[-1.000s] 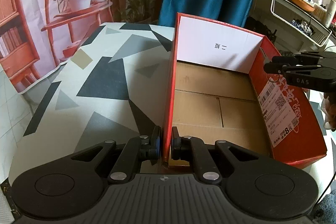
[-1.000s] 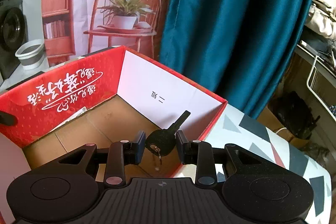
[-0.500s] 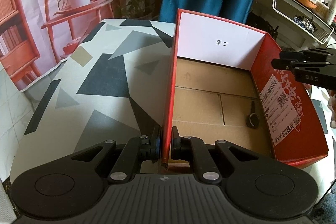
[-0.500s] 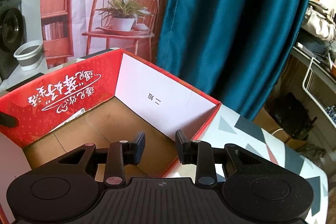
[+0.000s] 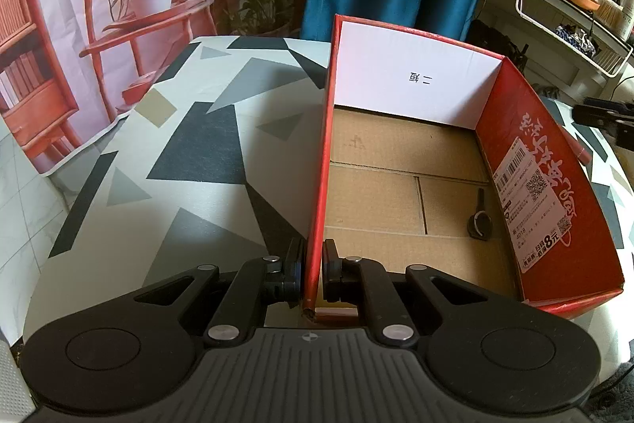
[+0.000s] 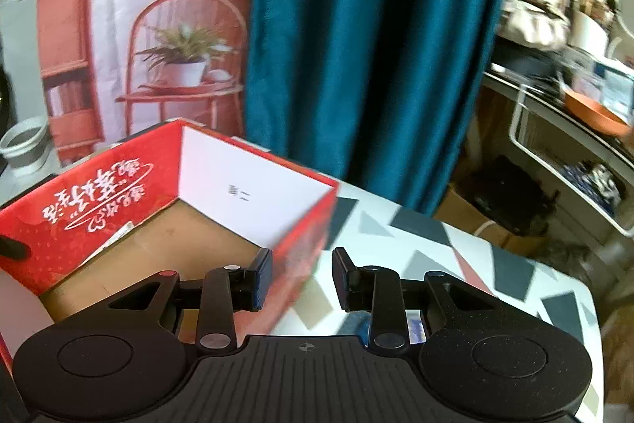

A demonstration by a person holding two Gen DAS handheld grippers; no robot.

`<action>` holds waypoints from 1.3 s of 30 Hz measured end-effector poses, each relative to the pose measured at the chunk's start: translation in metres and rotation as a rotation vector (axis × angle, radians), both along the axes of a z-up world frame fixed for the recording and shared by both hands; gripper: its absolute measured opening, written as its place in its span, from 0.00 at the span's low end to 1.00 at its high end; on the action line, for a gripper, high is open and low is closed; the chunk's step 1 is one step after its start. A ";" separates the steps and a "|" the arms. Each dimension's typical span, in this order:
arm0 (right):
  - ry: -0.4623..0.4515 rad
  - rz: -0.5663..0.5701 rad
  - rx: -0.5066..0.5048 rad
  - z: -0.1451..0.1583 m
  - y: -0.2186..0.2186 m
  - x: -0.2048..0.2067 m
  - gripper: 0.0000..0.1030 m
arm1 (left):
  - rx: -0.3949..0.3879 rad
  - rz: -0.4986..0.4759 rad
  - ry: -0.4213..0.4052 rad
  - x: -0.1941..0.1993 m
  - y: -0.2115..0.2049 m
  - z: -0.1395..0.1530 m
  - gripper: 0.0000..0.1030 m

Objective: Organize rigid objects
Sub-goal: 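Move the right tool back to the pink-checkered pen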

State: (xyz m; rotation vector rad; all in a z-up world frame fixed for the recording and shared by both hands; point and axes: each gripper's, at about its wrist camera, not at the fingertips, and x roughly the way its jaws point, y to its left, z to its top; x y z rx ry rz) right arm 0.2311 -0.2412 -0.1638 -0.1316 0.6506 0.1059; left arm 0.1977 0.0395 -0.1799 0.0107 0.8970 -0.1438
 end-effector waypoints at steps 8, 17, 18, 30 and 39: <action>0.002 -0.136 0.039 -0.013 -0.040 -0.027 0.31 | 0.003 0.006 0.004 0.000 0.000 0.000 0.10; 0.097 -0.197 0.118 -0.076 -0.046 -0.041 0.17 | 0.010 0.004 0.008 0.001 0.000 0.001 0.10; 0.108 -0.198 0.118 -0.082 -0.043 -0.038 0.15 | 0.010 0.004 0.008 0.001 0.000 0.001 0.10; 0.161 -0.316 0.120 -0.122 -0.040 -0.025 0.15 | 0.020 0.000 0.003 0.000 -0.002 0.001 0.10; 0.174 -0.316 0.126 -0.123 -0.035 -0.026 0.15 | 0.020 0.000 -0.001 0.000 -0.002 0.001 0.10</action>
